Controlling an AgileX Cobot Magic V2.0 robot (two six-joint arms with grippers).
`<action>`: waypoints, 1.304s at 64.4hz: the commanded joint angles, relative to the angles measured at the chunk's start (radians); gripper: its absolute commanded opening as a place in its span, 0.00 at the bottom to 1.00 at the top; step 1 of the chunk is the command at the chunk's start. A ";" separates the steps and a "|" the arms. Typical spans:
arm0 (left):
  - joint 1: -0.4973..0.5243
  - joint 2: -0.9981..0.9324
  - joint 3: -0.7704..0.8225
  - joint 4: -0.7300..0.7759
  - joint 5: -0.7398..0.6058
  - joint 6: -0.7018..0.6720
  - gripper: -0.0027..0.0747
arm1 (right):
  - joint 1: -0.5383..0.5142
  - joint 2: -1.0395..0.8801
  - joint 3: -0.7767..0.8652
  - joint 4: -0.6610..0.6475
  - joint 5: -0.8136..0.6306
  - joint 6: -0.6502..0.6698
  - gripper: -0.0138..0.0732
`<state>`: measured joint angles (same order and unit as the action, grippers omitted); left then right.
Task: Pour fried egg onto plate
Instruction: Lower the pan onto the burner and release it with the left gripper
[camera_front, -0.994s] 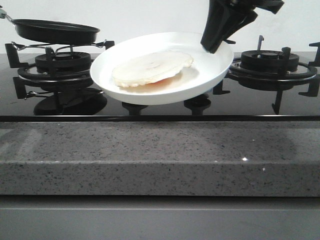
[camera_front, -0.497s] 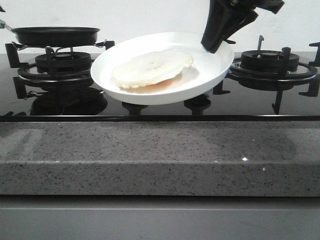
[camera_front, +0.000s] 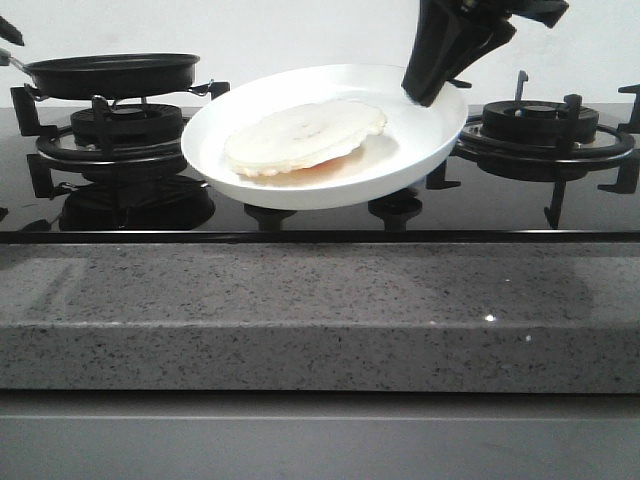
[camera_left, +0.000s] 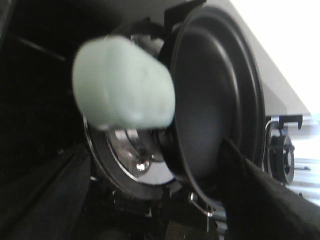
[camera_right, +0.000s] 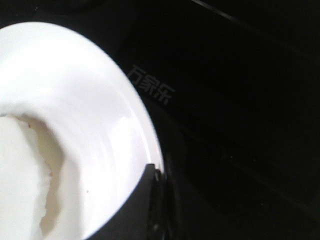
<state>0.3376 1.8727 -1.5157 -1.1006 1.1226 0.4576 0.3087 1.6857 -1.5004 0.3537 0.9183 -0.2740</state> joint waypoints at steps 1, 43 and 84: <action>0.006 -0.056 -0.030 -0.049 0.035 0.003 0.63 | -0.001 -0.052 -0.027 0.034 -0.042 -0.004 0.08; -0.015 -0.165 -0.030 0.009 0.065 0.073 0.01 | -0.001 -0.052 -0.027 0.034 -0.042 -0.004 0.08; -0.466 -0.797 0.396 0.919 -0.520 -0.241 0.01 | -0.001 -0.052 -0.027 0.034 -0.042 -0.004 0.08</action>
<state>-0.0719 1.1736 -1.1624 -0.3117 0.7162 0.3130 0.3087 1.6857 -1.5004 0.3537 0.9183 -0.2740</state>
